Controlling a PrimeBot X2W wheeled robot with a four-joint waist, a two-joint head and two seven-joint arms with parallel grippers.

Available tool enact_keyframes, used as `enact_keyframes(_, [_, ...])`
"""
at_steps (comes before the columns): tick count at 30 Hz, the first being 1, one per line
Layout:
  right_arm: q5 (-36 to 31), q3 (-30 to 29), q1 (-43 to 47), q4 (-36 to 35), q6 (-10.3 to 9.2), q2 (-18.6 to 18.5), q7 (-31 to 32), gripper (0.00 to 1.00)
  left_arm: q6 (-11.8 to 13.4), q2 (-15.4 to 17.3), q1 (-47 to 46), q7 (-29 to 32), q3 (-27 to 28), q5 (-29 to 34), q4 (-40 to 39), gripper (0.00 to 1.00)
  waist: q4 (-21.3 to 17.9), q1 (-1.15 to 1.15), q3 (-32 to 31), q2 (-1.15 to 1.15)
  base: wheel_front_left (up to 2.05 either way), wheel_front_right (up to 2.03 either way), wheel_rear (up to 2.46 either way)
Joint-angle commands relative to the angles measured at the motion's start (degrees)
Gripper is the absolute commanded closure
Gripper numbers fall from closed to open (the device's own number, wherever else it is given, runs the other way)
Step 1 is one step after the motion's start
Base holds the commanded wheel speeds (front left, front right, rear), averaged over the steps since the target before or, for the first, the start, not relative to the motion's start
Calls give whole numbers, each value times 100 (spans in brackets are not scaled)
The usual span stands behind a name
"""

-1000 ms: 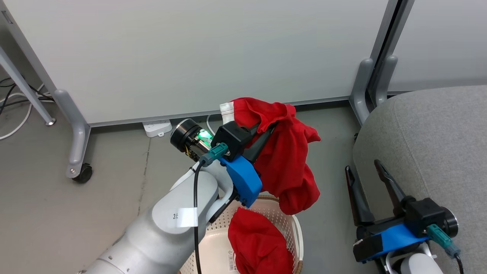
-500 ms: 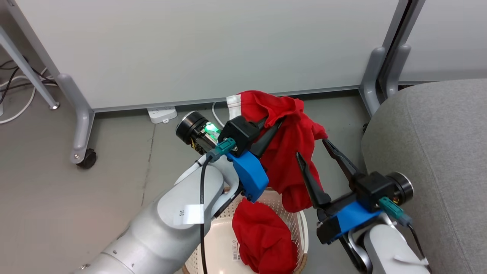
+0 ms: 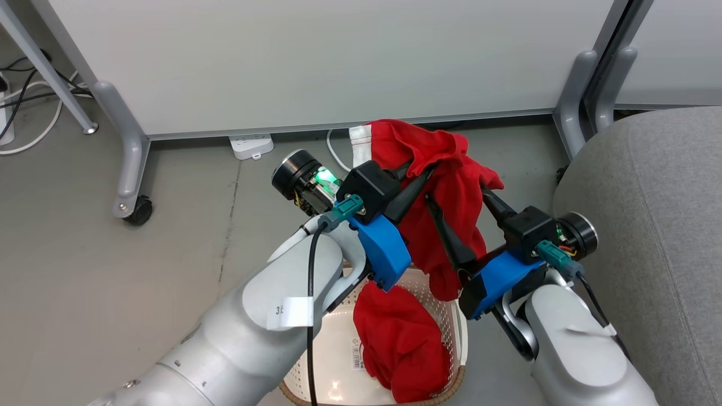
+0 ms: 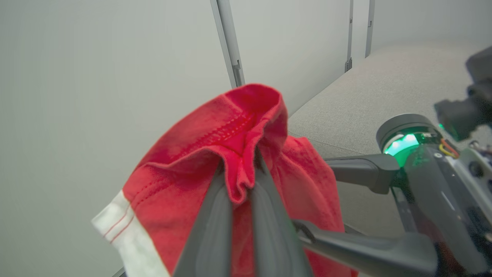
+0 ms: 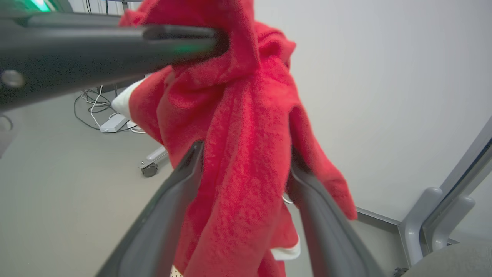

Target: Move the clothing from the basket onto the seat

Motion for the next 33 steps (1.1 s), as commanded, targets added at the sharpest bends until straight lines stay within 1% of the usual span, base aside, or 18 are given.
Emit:
enact_keyframes(1, [22,-15,-178,102,1,6,-20,0,-41,-10,-84,-29,-17,15,-18,100,24,0,30,0,0,0,0])
enact_keyframes(4, [36,-39,-290,233,1,16,-20,0,-44,-22,-96,-29,-24,19,-24,100,38,0,47,0,0,0,0])
enact_keyframes(5, [45,-41,-323,266,1,19,-20,39,-44,-25,-99,-29,-25,19,-22,100,41,0,49,0,0,0,0])
enact_keyframes(6, [91,-48,-339,303,1,22,-20,100,-45,-28,-103,-29,-26,18,-21,100,46,0,52,0,0,0,0])
enact_keyframes(33, [275,82,-304,325,1,36,-20,100,-34,-46,-9,-29,-8,48,24,100,-22,0,-21,0,0,0,0])
